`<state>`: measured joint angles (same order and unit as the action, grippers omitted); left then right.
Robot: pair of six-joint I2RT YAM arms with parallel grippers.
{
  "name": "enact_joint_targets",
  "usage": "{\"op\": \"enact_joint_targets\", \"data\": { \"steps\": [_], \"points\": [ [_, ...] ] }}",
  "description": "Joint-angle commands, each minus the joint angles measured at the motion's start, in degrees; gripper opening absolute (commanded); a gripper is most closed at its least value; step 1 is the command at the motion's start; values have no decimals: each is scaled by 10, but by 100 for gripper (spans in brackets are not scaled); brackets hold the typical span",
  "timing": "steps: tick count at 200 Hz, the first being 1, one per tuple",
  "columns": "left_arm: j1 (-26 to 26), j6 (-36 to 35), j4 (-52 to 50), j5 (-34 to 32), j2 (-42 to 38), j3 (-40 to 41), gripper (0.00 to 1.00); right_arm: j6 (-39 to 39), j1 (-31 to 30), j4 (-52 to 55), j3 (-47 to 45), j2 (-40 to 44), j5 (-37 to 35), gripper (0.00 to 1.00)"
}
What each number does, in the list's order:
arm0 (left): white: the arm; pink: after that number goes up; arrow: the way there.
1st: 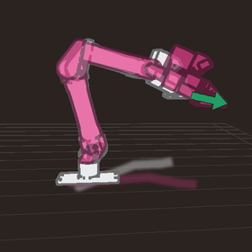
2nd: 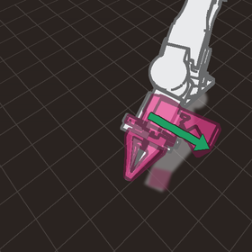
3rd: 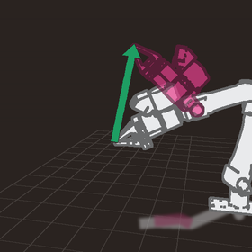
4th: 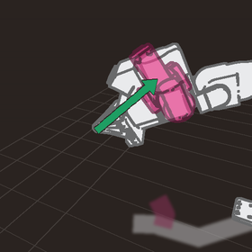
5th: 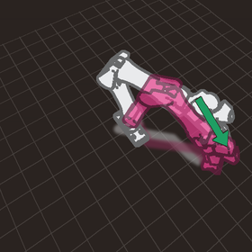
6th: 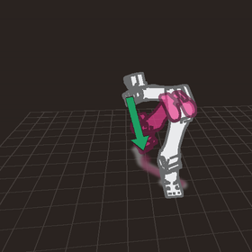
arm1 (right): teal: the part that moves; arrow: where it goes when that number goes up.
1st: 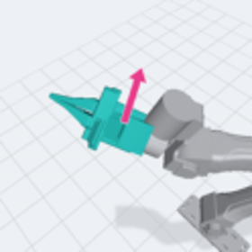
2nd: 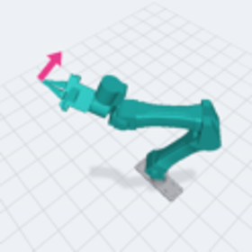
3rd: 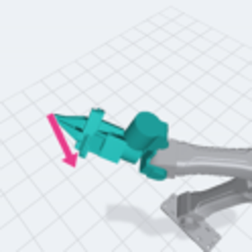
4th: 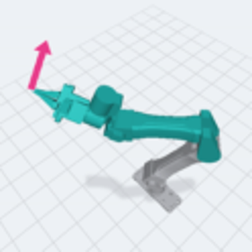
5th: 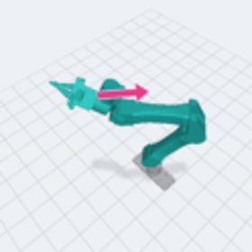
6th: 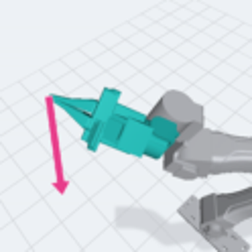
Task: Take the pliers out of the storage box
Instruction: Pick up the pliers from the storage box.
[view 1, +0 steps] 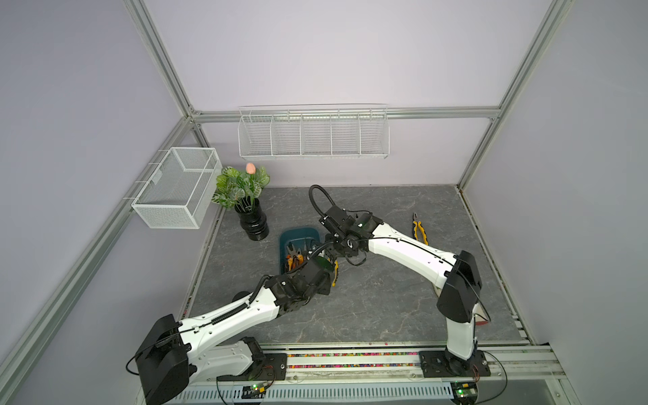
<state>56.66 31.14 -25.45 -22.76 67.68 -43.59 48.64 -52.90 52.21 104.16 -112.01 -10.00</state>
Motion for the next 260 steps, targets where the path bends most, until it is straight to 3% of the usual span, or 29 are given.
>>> {"op": "enact_joint_targets", "data": {
  "steps": [1,45,51,71,130,144,180,191,235,239,247,260],
  "points": [
    [21,-13,17,-48,6,-39,0,14,-5,4,7,-4,-6,33],
    [25,-13,23,-57,-4,-37,0,22,-4,-11,-9,-7,10,29],
    [25,-13,22,-56,-5,-37,0,24,-3,-20,-16,-6,16,21],
    [26,-12,24,-60,-14,-36,0,33,-1,-36,-31,-6,32,20],
    [28,-16,26,-62,-29,-32,0,29,5,-36,-29,-11,30,38],
    [29,-15,29,-62,-28,-32,0,27,7,-35,-26,-14,33,38],
    [33,-15,30,-63,-23,-30,0,31,6,-31,-24,-15,27,20],
    [33,-15,31,-64,-23,-29,0,31,6,-35,-27,-12,26,7],
    [34,-14,30,-61,-18,-31,0,16,7,-41,-33,0,14,7],
    [34,-13,29,-61,-18,-32,7,12,7,-39,-33,2,9,7],
    [34,-9,25,-62,-18,-34,32,6,11,-33,-32,8,-3,7],
    [34,-5,16,-61,-20,-39,56,-5,20,-25,-37,22,-19,7]
  ]
}}
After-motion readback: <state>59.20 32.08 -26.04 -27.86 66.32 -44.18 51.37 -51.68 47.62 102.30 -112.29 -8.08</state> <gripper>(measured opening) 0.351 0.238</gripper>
